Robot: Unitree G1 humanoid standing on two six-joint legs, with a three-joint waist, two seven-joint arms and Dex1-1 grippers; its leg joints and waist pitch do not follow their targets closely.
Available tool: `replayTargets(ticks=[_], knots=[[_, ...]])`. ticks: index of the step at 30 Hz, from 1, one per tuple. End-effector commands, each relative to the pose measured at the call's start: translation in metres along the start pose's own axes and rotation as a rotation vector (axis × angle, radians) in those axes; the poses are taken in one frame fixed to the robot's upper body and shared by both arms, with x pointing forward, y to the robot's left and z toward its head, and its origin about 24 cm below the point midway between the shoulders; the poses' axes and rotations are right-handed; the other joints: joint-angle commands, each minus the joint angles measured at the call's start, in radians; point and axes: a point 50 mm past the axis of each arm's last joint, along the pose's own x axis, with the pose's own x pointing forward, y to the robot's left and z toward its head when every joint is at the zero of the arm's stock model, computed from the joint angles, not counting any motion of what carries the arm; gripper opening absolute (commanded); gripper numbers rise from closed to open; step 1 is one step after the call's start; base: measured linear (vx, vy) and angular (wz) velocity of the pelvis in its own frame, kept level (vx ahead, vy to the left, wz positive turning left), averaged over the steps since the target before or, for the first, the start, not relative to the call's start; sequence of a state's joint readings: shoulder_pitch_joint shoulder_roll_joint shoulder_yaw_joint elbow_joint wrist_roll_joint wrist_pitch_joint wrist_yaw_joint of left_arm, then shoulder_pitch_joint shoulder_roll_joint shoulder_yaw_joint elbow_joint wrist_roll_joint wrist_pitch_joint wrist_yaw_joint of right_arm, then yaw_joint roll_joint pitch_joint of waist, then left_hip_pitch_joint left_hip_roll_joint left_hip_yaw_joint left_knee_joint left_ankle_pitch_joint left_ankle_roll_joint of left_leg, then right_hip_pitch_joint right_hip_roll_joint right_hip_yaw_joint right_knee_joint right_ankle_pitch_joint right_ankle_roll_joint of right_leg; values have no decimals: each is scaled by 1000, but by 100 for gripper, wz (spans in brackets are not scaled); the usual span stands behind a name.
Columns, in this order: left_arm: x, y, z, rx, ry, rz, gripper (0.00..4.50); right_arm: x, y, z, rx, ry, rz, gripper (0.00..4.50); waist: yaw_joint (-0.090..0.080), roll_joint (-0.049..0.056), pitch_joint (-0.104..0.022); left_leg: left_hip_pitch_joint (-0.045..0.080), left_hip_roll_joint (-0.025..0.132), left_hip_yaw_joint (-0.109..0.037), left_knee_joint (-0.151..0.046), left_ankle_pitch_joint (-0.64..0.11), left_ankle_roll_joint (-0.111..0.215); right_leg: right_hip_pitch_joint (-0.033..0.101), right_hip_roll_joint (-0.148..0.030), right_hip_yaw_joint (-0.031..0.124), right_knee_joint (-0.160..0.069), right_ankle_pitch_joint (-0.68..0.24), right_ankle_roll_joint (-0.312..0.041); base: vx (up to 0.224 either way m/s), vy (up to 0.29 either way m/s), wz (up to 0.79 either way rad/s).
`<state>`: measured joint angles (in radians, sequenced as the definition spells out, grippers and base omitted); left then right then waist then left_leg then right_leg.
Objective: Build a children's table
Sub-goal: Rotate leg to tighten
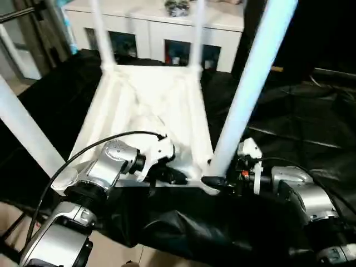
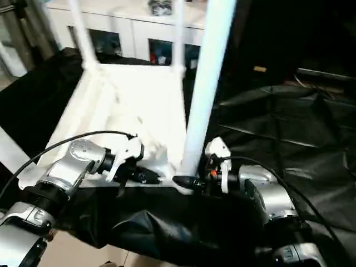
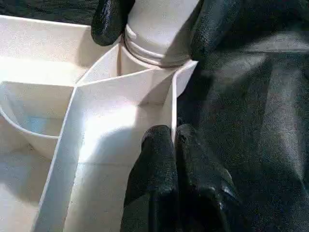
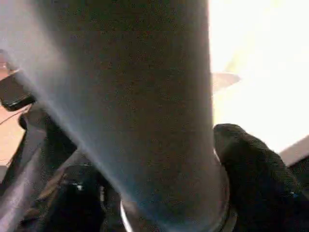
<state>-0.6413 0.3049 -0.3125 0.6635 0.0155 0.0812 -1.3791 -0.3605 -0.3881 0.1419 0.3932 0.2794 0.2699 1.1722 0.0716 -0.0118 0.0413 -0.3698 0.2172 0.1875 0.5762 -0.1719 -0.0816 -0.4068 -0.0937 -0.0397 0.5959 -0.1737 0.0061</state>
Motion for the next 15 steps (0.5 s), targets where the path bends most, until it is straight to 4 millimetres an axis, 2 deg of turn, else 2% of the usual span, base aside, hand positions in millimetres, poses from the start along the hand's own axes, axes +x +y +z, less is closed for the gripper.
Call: replayTargets(ticks=[1,5,10,13,15], knots=[[3,3,12,35,-21,-25,0,3,5,3,-2,-7,43,291,-2,3,-61,15,12,5,-63,-235,41,47,-29,21,-59,-149,-254,0,0,0],[3,5,12,31,-21,16,0,5,8,0,21,-9,63,273,4,1,-62,15,11,7,-61,-220,44,49,-28,21,-58,-127,-252,0,0,0],[5,11,13,20,-36,96,0,8,9,-4,44,-13,37,264,10,-1,-59,18,12,9,-64,-250,30,44,-30,23,-65,-189,-232,0,0,0],[10,18,17,11,-53,205,0,14,-2,-9,57,-27,-123,263,8,-2,-57,21,11,9,-65,-272,16,40,-32,23,-71,-238,-219,0,0,0],[13,22,19,4,-54,261,0,18,-11,-12,69,-27,-247,262,0,-2,-55,18,8,6,-68,-296,-3,38,-35,22,-76,-302,-200,0,0,0]])
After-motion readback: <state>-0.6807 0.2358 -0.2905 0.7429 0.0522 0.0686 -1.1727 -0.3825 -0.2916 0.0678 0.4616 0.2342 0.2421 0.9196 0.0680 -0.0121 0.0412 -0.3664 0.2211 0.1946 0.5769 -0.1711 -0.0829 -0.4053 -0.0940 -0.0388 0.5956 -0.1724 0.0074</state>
